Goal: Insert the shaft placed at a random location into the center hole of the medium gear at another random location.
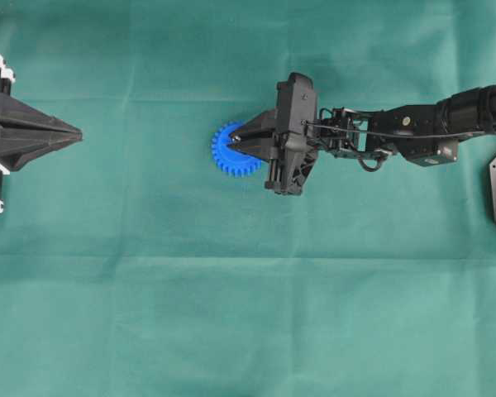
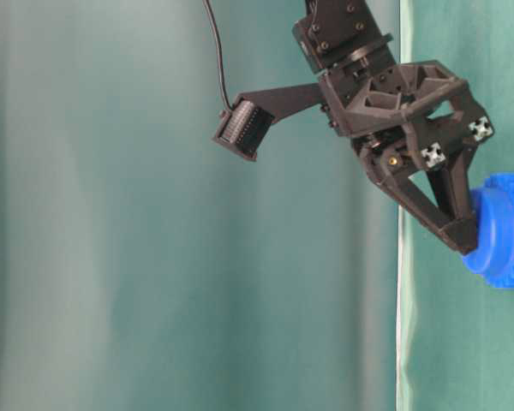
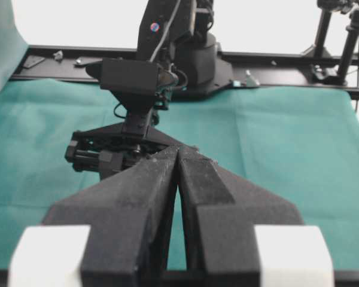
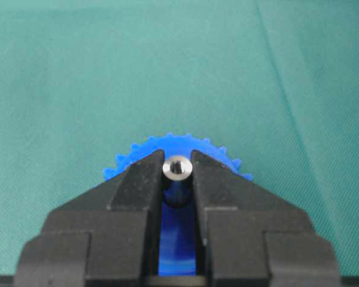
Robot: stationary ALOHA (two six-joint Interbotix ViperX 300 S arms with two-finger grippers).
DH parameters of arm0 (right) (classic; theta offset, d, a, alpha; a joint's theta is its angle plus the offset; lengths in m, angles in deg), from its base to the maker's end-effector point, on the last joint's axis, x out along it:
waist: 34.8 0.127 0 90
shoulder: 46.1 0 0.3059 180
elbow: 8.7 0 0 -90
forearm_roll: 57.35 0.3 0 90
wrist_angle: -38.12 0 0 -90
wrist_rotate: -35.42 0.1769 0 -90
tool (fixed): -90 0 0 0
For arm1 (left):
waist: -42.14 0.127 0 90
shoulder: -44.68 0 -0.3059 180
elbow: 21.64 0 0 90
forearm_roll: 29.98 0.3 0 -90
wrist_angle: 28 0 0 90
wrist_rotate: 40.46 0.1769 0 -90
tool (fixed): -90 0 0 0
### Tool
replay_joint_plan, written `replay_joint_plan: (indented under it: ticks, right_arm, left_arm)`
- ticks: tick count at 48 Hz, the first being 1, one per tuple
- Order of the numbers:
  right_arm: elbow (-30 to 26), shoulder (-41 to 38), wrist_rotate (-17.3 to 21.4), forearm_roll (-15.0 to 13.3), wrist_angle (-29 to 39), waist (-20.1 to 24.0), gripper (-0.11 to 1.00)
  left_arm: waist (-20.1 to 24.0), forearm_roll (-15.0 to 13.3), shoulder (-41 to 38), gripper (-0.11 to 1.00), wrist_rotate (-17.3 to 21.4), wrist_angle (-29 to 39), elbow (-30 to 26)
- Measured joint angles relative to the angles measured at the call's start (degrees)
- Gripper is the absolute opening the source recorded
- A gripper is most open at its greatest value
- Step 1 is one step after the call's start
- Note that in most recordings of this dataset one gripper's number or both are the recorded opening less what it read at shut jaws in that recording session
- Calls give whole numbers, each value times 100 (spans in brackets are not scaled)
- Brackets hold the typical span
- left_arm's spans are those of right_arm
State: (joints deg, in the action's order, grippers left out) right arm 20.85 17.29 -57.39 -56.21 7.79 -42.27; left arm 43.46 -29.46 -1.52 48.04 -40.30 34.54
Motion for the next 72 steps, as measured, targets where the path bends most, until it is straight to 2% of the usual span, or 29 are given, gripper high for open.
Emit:
replay_joint_plan:
  ticks: [5,7,17,20,27,39,56,72]
  right_arm:
    - [0,0,9,0,9,0,15]
    - [0,0,9,0,9,0,20]
    - [-9,9,35,9,9,0,81]
    - [-9,62,53,9,9,18,89]
    - [-9,387,53,9,62,44,83]
    - [18,984,62,9,475,44,83]
    - [167,1160,62,9,554,53,83]
    - [976,2039,62,9,554,53,83]
  left_arm:
    - [0,0,0,0,0,0,0]
    - [0,0,-9,0,0,0,0]
    - [9,0,0,0,0,0,0]
    - [9,0,0,0,0,0,0]
    - [9,0,-9,0,0,0,0]
    - [0,0,0,0,0,0,-9]
    - [9,9,-9,0,0,0,0]
    - [9,9,18,0,0,97,-9]
